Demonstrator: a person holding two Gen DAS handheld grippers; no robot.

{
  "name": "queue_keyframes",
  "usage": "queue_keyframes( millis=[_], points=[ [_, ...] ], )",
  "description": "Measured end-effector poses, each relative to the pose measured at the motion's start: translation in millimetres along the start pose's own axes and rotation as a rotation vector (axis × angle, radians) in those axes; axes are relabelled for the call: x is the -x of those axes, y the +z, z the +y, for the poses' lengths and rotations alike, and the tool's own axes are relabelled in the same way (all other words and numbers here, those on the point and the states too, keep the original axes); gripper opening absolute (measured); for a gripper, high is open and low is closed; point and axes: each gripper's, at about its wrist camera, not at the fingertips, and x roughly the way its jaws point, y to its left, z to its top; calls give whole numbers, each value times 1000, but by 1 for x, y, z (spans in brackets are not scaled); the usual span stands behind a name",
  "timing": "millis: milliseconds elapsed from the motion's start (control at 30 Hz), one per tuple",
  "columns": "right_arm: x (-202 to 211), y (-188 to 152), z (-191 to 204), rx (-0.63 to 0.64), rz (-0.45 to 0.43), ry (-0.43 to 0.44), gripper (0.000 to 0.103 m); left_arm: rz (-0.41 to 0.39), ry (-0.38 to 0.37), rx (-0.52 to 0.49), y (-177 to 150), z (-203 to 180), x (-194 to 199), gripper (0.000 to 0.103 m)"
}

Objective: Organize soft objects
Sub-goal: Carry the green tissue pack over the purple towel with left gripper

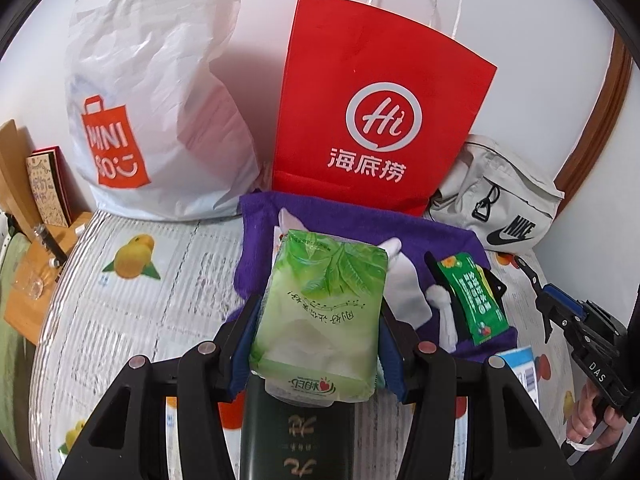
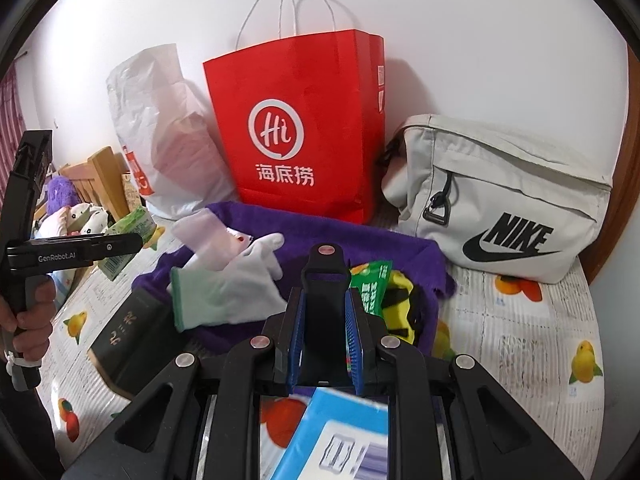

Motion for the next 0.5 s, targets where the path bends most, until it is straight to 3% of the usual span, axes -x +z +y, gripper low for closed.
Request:
queue_keyframes(
  millis=[500],
  points=[
    [-49, 25, -37, -1, 35, -45, 20, 43, -11, 48, 26, 14, -46, 52]
  ],
)
